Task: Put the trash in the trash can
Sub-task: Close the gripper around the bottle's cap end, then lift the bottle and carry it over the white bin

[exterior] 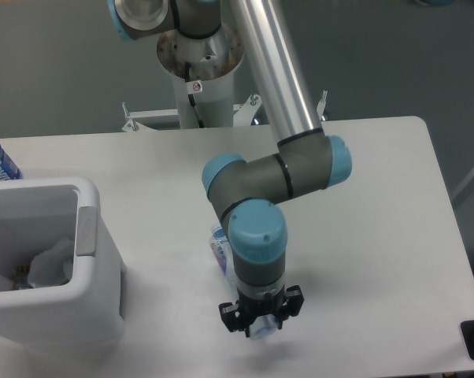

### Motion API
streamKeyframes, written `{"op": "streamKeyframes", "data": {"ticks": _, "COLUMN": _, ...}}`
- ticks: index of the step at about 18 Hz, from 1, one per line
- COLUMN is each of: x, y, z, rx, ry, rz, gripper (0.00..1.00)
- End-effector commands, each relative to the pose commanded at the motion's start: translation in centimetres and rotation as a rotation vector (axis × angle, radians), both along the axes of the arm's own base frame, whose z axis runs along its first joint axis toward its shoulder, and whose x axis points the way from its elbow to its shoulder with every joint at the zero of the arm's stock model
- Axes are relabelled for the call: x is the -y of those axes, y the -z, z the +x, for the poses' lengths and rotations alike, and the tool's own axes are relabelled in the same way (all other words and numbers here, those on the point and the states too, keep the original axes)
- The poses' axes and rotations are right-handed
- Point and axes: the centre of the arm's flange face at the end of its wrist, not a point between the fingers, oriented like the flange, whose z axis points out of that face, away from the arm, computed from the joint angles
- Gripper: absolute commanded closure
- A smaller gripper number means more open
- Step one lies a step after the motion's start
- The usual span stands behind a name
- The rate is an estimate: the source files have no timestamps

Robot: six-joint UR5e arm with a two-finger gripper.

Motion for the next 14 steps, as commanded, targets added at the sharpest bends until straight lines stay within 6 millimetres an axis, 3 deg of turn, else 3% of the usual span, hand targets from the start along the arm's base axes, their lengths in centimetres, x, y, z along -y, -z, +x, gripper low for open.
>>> {"op": "streamKeyframes", "data": {"ticks": 3, "x": 0.7, "y": -4.7, "z": -1.1, "rx": -0.050, "ry": -0.016, "rz": 0.061, "gripper": 0.41}}
{"op": "streamKeyframes", "data": {"ticks": 8, "x": 3.1, "y": -14.4, "z": -2.2, "rx": -0.079, "ry": -0.003, "rz": 0.296, "gripper": 0.41}}
{"op": "streamKeyframes", "data": {"ticks": 14, "x": 5.1, "y": -22.1, "z": 1.0, "rx": -0.070, "ry": -0.025, "rz": 0.444, "gripper": 0.41}}
